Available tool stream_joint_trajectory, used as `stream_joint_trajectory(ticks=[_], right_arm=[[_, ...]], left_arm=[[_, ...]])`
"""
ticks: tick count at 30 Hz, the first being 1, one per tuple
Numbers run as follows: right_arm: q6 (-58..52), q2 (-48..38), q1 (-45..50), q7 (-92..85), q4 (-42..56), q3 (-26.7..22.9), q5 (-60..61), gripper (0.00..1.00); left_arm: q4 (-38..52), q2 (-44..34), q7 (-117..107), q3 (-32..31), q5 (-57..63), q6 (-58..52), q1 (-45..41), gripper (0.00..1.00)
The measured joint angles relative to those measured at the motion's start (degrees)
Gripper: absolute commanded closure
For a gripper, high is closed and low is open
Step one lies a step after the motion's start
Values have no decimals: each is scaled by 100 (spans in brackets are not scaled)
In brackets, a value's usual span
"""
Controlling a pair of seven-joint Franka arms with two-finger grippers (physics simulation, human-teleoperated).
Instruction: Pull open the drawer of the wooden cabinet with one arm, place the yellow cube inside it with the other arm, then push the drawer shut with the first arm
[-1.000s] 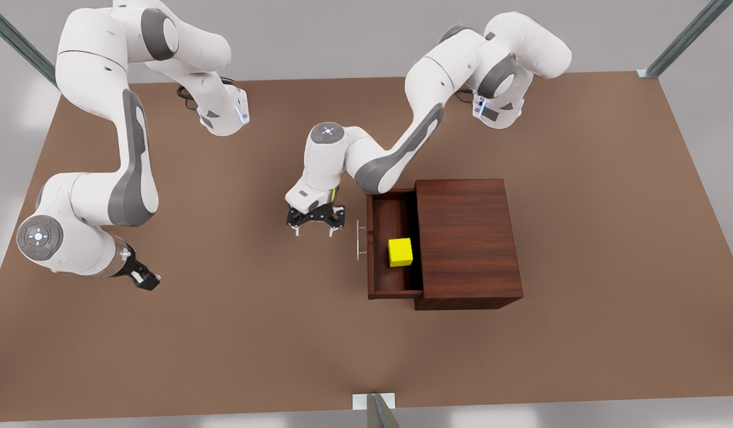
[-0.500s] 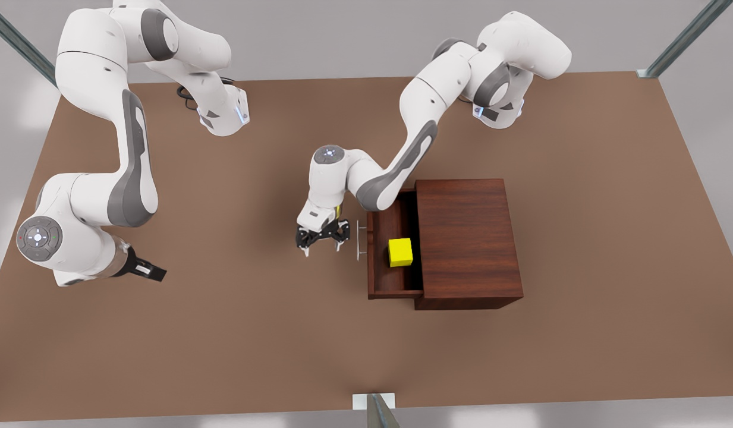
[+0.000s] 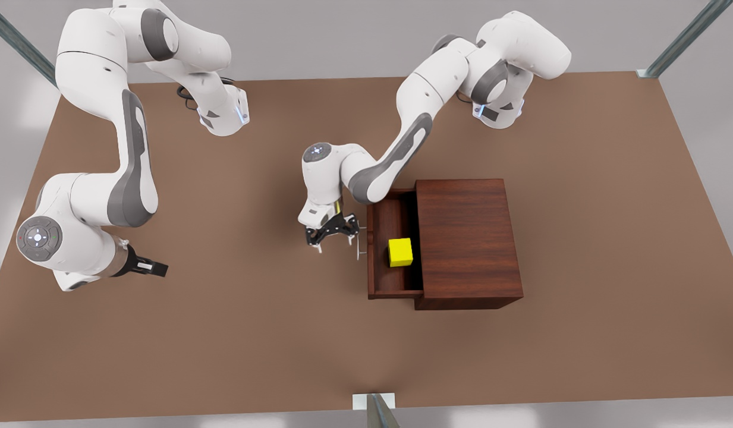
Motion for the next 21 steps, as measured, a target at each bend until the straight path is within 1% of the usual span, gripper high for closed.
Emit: stream_joint_trajectory(ticks=[4,8,21], right_arm=[[0,0,0,-131,2,0,0,0],[0,4,0,-235,0,0,-2,0],[0,9,0,-448,-3,0,-15,0]], left_arm=[[0,-156,83,-23,-5,-439,-14,0],[-7,-153,178,-24,-5,-722,20,0],[-82,-179,589,-12,-21,-955,309,0]])
